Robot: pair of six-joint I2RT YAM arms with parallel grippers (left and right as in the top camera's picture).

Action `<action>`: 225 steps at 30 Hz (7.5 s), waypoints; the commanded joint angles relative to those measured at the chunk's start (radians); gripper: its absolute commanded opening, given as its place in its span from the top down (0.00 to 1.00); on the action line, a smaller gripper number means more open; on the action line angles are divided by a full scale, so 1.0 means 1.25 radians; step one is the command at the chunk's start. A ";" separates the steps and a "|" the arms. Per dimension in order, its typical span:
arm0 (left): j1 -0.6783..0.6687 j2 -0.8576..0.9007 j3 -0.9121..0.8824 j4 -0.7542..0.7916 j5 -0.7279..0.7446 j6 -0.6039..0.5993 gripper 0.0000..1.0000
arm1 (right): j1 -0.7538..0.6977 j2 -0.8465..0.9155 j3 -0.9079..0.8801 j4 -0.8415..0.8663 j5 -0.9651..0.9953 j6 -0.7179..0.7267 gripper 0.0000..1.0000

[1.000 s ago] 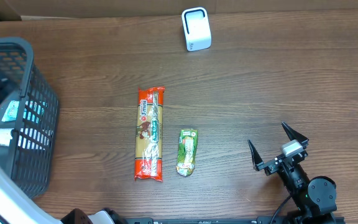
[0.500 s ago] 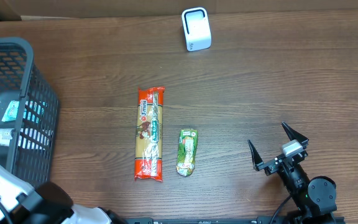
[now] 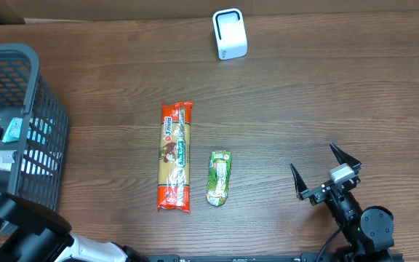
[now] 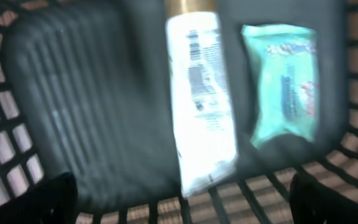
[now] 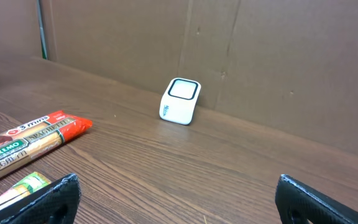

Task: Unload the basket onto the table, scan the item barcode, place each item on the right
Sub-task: 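Reach the left gripper into the basket and grasp the white tube, then carry the white tube out, set it beside the tea carton, withdraw, then reach the left gripper into the basket and grasp the light-blue wipes pack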

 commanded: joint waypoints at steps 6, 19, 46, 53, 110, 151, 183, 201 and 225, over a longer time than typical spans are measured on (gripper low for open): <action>-0.005 0.011 -0.174 0.219 -0.027 -0.022 0.00 | 0.004 -0.009 -0.008 0.004 0.005 0.006 0.00; -0.038 0.115 -0.222 0.356 -0.097 0.036 0.00 | 0.004 -0.009 -0.008 0.004 0.005 0.006 0.00; -0.056 0.224 -0.221 0.320 -0.100 0.039 0.96 | 0.004 -0.009 -0.008 0.004 0.005 0.006 0.00; -0.056 0.150 -0.220 0.304 -0.029 0.040 0.96 | 0.004 -0.009 -0.008 0.004 0.005 0.006 0.00; -1.142 -0.100 -0.269 0.411 0.137 -0.073 0.96 | 0.004 -0.009 -0.008 0.004 0.005 0.006 0.00; -0.886 -0.266 0.102 0.166 0.156 0.110 0.21 | 0.004 -0.009 -0.008 0.004 0.005 0.006 0.00; -0.128 -0.135 0.105 0.159 0.102 0.095 0.14 | 0.004 -0.009 -0.008 0.004 0.005 0.006 0.00; -0.205 0.213 0.105 0.167 -0.076 -0.053 0.00 | 0.004 -0.009 -0.008 0.004 0.005 0.006 0.00; -0.207 0.384 0.103 0.194 -0.090 -0.052 0.64 | 0.004 -0.009 -0.008 0.004 0.005 0.006 0.00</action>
